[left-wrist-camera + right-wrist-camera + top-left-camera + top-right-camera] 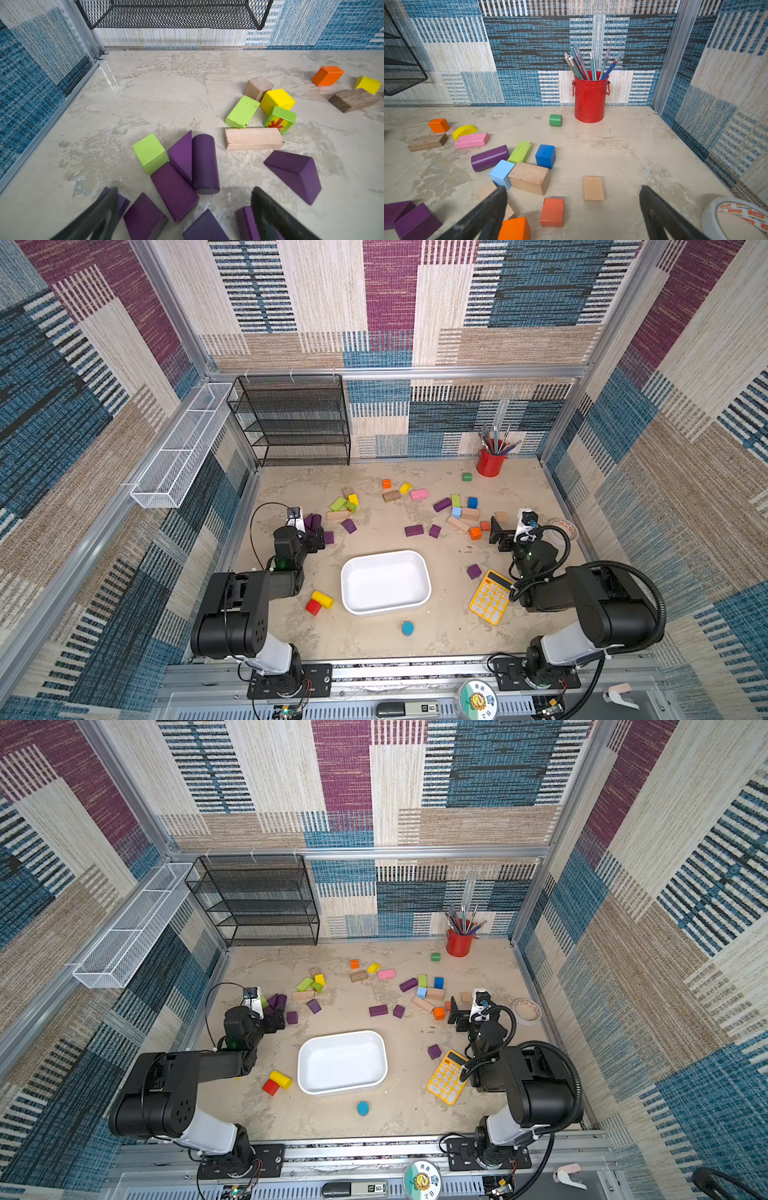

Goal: Pick purple bricks into the storage bin
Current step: Pick up the building block from the center of the board.

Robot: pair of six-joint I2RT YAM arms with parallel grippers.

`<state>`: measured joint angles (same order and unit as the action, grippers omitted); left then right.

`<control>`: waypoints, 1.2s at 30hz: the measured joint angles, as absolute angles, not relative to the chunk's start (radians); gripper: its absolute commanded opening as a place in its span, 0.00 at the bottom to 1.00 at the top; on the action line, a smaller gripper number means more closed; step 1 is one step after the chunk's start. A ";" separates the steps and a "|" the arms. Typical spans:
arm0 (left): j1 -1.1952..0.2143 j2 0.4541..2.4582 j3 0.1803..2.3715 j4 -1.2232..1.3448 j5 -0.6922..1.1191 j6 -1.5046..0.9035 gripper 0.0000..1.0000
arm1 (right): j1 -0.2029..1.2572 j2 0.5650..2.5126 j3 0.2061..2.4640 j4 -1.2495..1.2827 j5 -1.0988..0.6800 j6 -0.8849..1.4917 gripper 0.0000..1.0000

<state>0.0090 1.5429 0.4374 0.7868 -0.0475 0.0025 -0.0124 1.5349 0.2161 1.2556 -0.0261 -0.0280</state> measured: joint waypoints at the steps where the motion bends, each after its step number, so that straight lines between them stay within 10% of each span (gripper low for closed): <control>1: 0.008 1.543 0.437 0.787 -0.047 0.002 0.99 | -0.012 1.535 0.216 1.256 -0.026 -0.028 0.99; 36: -0.090 1.488 0.343 0.893 -0.207 0.056 1.00 | -0.012 1.442 0.080 1.403 -0.025 -0.028 0.99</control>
